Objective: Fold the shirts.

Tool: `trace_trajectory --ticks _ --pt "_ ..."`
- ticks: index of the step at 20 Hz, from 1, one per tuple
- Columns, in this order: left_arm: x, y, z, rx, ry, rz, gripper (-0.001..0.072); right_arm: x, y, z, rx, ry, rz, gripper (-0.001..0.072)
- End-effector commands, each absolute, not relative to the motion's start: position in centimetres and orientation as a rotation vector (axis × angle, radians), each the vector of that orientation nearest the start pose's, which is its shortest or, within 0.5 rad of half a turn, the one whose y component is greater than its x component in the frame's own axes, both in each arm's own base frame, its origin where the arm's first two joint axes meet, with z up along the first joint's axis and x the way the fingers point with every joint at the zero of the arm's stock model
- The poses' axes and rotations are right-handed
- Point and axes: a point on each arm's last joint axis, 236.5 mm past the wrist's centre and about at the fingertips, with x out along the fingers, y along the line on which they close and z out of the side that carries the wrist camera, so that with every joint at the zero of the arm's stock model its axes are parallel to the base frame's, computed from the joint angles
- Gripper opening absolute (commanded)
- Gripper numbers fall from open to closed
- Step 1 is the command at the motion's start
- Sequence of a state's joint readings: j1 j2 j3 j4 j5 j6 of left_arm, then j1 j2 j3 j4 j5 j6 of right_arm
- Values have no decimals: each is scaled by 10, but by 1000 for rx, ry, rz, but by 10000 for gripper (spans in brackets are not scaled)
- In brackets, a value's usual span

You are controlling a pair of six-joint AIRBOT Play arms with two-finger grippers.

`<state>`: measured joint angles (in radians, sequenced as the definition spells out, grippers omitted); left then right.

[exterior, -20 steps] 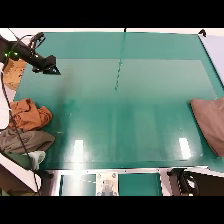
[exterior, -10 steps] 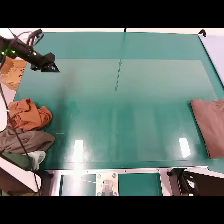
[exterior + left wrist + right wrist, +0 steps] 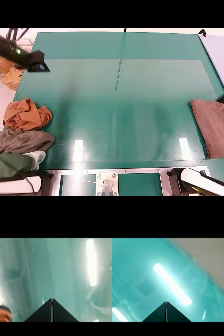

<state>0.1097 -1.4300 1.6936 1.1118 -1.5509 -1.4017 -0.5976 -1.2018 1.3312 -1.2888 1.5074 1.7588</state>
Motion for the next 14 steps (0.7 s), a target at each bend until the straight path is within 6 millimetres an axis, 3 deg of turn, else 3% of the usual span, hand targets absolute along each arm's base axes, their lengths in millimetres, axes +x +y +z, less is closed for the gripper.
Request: trace_trajectory --ticks 1,3,6,10,14 --pt "350 -77 99 -241 1264 -398 18 335 -21 81 564 1221 -119 14" --pt "311 -92 66 -246 1312 -410 19 324 38 67 509 1243 12 15" --pt "273 -107 34 -237 1376 -436 19 315 84 57 442 1263 112 15" --pt "266 -110 27 -238 1399 -441 20 310 111 59 398 1268 184 15" --pt "273 -109 28 -241 1370 -431 20 308 114 59 393 1270 194 15"
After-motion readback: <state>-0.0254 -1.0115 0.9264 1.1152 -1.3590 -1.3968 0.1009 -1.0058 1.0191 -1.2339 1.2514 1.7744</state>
